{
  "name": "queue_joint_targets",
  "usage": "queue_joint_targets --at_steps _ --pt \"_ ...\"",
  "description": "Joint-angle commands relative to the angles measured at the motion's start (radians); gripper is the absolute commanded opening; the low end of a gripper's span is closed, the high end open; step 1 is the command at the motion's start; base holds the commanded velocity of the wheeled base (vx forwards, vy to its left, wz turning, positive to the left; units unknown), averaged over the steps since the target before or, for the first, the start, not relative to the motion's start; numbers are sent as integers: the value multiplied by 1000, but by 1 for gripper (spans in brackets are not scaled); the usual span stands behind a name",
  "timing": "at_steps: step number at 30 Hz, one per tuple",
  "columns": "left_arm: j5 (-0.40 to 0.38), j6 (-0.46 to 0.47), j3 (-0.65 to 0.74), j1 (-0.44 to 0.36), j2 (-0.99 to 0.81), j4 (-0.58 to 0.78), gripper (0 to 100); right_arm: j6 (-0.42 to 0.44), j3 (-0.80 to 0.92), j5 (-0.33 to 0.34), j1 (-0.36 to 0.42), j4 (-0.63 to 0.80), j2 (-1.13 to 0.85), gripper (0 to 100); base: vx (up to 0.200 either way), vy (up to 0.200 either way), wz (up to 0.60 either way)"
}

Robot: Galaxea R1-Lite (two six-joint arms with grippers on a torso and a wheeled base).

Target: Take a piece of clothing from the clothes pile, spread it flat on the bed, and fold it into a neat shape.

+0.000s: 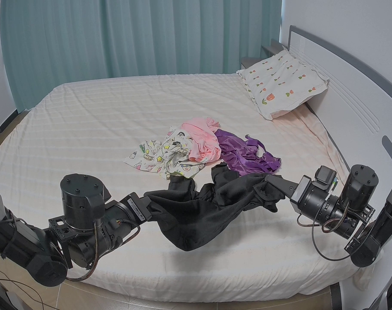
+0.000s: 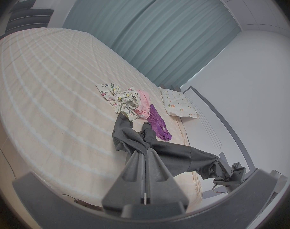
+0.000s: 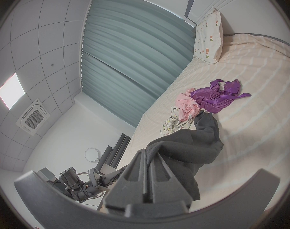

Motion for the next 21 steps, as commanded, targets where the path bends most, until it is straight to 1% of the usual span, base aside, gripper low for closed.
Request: queue_joint_targets --at_steps 1,9,16,21 --pt "-1 0 1 7 -3 0 0 0 1 0 12 -12 0 0 0 200 0" --pt "-1 0 0 30 -4 0 0 -1 -5 -1 18 -12 3 0 0 200 0" --pt "-2 3 0 33 -20 0 0 -3 -5 -29 50 -12 -10 0 0 200 0" --pt "-1 3 -2 46 -24 0 0 -4 -8 -29 61 -13 -13 0 0 200 0"
